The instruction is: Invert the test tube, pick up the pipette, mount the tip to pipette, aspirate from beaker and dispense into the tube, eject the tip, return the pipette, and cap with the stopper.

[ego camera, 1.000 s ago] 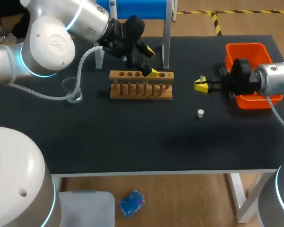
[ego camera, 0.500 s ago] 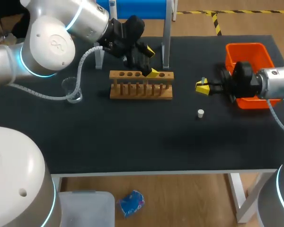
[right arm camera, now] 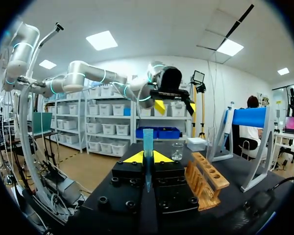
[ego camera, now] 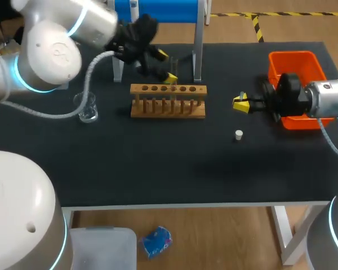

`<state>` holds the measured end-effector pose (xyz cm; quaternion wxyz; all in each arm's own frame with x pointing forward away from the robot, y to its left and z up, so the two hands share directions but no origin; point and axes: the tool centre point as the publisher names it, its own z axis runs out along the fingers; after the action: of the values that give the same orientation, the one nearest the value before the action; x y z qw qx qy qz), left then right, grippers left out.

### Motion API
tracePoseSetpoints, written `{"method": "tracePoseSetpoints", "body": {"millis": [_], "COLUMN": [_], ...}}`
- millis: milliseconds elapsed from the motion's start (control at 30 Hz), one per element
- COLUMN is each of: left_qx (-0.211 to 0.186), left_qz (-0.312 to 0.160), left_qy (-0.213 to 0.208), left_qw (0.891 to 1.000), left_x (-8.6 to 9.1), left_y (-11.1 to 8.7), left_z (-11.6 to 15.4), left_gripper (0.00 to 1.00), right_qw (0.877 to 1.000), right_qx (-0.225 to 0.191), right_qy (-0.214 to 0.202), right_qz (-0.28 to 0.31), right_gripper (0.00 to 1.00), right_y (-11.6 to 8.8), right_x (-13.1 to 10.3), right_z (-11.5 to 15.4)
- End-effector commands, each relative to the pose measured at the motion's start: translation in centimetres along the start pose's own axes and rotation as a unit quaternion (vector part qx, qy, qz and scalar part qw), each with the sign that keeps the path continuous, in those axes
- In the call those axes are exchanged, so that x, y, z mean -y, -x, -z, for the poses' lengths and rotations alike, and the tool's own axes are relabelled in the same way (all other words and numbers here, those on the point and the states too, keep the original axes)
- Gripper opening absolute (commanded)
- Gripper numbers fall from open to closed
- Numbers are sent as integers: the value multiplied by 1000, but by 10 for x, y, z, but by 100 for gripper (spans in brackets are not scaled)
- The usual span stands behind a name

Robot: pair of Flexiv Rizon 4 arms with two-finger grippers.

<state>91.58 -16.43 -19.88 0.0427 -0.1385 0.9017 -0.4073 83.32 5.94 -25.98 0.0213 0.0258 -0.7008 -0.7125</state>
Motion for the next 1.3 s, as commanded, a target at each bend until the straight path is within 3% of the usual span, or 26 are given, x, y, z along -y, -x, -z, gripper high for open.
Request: {"method": "tracePoseSetpoints", "body": {"millis": [33, 133, 267, 367, 467, 1000, 1133, 1300], "left_qx": [66, 107, 178, 238, 287, 287, 333, 334], "left_qz": [75, 112, 168, 218, 256, 256, 267, 275], "left_qy": [-14, 0, 24, 42, 22, 22, 7, -13], "left_qw": [995, 988, 969, 946, 923, 923, 904, 901], "left_x": [-60, -78, -101, -113, -113, -113, -97, -88], "left_y": [34, 58, 93, 114, 122, 122, 129, 156], "left_z": [56, 78, 107, 122, 132, 132, 122, 104], "left_gripper": [100, 100, 100, 100, 100, 100, 100, 100], "right_qw": [1000, 1000, 1000, 1000, 1000, 1000, 1000, 1000], "right_qx": [0, 0, 0, 0, 0, 0, 0, 0], "right_qy": [0, 0, 0, 0, 0, 0, 0, 0], "right_qz": [0, 0, 0, 0, 0, 0, 0, 0], "right_gripper": [0, 0, 0, 0, 0, 0, 0, 0], "right_y": [0, 0, 0, 0, 0, 0, 0, 0], "right_x": [0, 0, 0, 0, 0, 0, 0, 0], "right_z": [1, 1, 1, 1, 1, 1, 1, 1]}}
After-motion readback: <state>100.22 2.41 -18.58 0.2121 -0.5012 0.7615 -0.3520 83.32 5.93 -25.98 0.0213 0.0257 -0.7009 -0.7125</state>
